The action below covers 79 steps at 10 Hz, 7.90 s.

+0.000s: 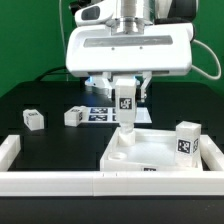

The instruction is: Assemble square table

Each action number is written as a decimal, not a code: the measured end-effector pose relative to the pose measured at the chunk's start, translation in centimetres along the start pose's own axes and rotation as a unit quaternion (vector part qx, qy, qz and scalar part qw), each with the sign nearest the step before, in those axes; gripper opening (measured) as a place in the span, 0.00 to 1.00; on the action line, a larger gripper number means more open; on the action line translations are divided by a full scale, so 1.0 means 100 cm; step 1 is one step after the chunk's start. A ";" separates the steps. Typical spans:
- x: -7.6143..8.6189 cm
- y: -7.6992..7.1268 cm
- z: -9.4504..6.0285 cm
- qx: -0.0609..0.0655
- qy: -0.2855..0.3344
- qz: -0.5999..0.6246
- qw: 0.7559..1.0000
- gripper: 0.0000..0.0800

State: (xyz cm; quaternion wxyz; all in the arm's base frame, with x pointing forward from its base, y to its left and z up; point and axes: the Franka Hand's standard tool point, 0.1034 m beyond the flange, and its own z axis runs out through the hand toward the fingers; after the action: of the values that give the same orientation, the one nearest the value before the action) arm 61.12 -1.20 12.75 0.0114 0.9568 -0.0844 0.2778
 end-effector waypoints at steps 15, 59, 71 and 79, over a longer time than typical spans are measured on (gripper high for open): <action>-0.045 0.004 0.037 -0.011 0.001 -0.011 1.000 0.36; -0.030 -0.045 0.046 -0.077 -0.232 0.445 0.861 0.77; -0.035 -0.043 0.049 -0.015 -0.235 0.158 0.959 0.36; -0.029 -0.021 0.052 -0.071 -0.241 0.395 0.884 0.36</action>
Offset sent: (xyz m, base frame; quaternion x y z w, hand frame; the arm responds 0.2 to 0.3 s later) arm -0.0144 0.0073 -0.0270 0.0004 0.0301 -0.0002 0.9995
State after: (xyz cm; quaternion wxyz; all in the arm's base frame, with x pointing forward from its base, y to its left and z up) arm 61.81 0.92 6.80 -0.0522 0.8781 -0.4753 0.0137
